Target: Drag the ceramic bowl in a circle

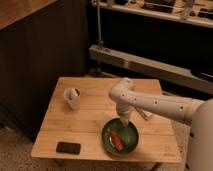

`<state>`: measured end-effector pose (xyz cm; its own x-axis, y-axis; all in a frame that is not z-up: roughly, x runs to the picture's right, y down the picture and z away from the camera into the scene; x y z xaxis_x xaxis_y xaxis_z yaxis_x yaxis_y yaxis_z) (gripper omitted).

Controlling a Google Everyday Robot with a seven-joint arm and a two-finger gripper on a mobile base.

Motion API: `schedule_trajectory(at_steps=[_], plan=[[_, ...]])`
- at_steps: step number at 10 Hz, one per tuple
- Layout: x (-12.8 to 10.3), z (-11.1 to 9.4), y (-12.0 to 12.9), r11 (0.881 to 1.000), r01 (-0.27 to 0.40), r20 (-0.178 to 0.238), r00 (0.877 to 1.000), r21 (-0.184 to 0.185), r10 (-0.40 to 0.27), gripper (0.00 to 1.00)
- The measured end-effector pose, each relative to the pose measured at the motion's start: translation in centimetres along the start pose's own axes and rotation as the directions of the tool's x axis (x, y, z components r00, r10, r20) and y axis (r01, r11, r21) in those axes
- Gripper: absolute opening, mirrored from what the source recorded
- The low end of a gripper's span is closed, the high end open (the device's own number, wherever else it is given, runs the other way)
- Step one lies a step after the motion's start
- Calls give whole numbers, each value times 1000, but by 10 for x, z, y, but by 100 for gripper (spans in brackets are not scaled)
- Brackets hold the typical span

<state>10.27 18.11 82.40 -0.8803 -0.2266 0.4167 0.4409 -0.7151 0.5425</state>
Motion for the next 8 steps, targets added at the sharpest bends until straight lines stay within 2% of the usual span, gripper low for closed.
schedule_trajectory(at_steps=[5, 8], plan=[[68, -20, -35, 996, 83, 9, 997, -35, -82, 1], [108, -33, -60, 988, 140, 8, 990, -59, -140, 1]])
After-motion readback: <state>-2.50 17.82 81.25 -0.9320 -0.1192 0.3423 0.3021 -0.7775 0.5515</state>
